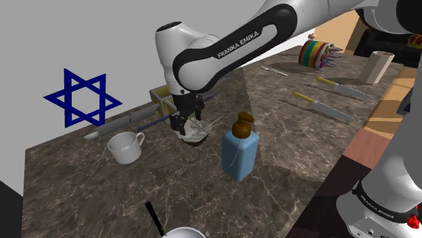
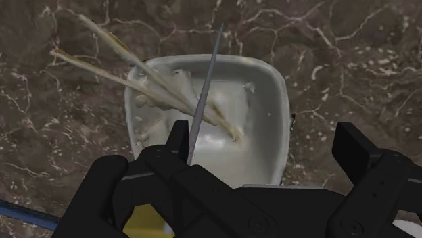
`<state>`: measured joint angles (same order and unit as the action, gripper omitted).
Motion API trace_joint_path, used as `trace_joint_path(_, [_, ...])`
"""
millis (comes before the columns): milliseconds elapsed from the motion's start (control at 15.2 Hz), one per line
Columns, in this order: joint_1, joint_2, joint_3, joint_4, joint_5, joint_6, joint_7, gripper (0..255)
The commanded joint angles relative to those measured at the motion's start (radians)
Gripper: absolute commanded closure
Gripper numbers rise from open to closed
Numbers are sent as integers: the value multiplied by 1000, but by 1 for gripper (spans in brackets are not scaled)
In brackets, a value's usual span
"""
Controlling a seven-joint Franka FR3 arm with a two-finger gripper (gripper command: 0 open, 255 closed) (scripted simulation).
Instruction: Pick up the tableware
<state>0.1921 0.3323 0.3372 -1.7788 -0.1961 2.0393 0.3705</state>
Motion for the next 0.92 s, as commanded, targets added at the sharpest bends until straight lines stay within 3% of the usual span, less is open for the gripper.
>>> trace_joint_path(0, [27,82,1,88,-20,-16,18,0])
trace_joint_path(660, [38,144,-10,66,-45,62,37,0])
trace_joint_path(726, [38,144,-11,67,-45,62,36,255])
trace_joint_path(858, [38,144,-11,67,-45,62,36,255])
